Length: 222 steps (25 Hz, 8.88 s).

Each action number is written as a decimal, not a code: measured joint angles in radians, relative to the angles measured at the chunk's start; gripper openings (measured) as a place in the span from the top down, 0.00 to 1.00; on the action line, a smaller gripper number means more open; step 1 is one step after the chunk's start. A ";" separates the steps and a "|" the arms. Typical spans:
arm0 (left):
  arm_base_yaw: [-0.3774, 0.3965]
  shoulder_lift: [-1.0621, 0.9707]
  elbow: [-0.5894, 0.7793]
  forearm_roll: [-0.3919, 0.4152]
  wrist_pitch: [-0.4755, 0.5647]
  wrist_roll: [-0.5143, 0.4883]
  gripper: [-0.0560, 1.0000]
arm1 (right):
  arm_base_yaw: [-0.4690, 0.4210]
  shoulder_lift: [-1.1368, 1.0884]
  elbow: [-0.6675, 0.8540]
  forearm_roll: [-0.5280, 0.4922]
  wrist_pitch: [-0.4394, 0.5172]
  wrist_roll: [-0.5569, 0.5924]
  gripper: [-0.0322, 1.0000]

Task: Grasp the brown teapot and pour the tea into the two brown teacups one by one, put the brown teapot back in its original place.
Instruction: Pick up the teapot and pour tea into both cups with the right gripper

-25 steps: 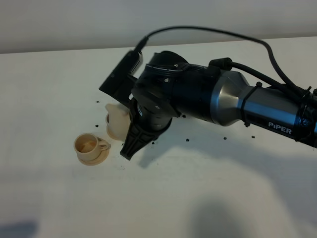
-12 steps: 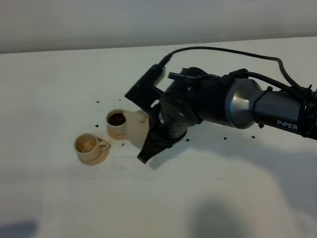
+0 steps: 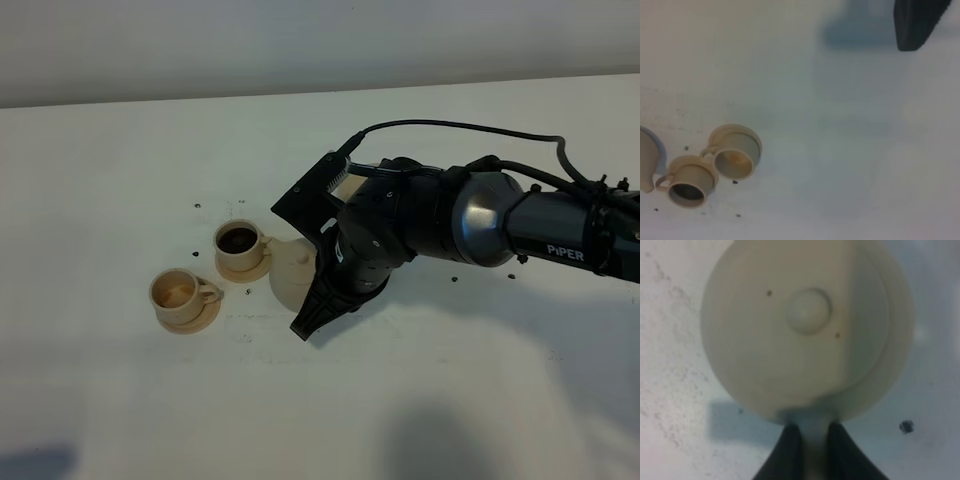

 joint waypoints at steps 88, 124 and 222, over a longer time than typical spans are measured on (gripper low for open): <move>0.000 0.000 0.000 0.000 0.000 0.000 0.54 | 0.366 0.095 -0.132 -0.962 0.281 0.308 0.87; 0.000 0.000 0.000 0.000 0.000 0.000 0.54 | 0.407 0.102 -0.132 -1.103 0.351 0.269 0.87; 0.000 0.000 0.000 0.000 0.000 0.000 0.54 | 0.417 0.102 -0.132 -1.349 0.314 -0.021 0.87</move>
